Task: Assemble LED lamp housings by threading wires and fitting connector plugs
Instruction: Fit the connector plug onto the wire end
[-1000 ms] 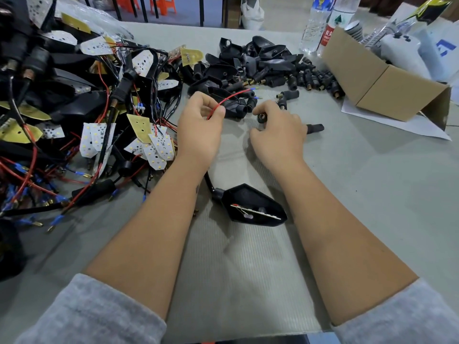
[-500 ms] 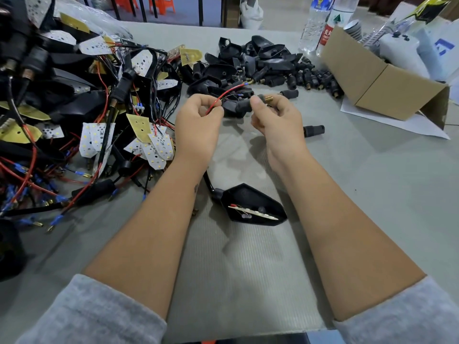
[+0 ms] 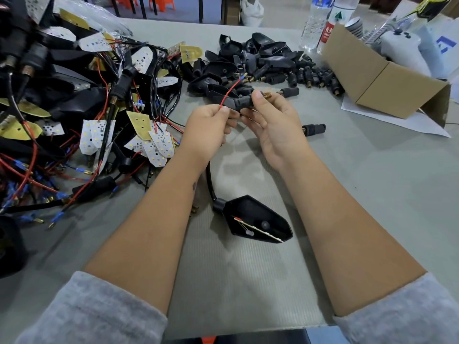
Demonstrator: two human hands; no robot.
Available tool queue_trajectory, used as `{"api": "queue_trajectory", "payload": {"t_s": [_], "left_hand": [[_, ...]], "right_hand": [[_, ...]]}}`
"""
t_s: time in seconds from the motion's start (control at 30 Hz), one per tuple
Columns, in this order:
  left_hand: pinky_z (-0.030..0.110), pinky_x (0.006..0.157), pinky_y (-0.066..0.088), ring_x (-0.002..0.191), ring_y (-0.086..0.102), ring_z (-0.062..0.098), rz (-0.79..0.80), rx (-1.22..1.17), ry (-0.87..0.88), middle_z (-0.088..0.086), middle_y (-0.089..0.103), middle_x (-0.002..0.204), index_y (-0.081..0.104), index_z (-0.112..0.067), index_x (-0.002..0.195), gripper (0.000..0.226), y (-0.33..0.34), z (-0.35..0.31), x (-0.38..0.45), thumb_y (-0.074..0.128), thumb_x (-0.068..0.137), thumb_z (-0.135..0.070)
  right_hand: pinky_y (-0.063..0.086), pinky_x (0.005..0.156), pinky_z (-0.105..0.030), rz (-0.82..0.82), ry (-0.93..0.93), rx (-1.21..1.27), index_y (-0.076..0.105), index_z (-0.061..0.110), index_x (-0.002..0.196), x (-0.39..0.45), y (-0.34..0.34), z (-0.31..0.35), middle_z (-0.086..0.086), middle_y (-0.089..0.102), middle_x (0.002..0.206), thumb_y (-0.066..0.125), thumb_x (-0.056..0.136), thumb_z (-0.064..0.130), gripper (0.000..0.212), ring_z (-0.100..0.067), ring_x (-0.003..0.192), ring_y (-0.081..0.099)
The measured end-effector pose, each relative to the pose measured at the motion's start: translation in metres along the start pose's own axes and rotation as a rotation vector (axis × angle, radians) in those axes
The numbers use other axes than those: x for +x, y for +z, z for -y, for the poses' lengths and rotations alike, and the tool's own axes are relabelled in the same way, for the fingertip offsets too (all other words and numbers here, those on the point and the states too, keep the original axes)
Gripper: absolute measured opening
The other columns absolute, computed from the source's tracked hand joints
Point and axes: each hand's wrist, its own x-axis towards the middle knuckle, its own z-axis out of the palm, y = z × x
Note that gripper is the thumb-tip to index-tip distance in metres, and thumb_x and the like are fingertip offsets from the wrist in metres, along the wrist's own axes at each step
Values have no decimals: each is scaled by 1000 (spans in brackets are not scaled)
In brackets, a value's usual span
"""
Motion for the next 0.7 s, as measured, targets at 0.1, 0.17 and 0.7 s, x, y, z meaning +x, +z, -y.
{"api": "queue_trajectory", "payload": {"t_s": [0.1,0.17,0.7], "left_hand": [[14,53,41,62,50,4,-8,8,31,-5,63,75,61,-20,90,27,-1,1,0,41,103,-8],[15,56,43,64,55,5,1,-11,51,-2,65,77,58,-18,105,24,-2,3,1,43,100,1],[13,43,33,46,43,2,-107,-68,5,-7,59,64,56,-17,93,6,-1,0,2,54,98,-14]], "right_hand": [[50,96,-36,-13,11,-13,53,15,85,1,0,-1,-7,61,92,59,97,14,13,-22,96,58],[49,97,-36,-8,8,-9,53,16,85,1,0,-2,-3,62,88,58,97,14,13,-19,92,59],[56,86,-31,-14,-29,40,54,6,102,5,-5,-3,-15,68,100,57,97,9,7,-21,90,67]]}}
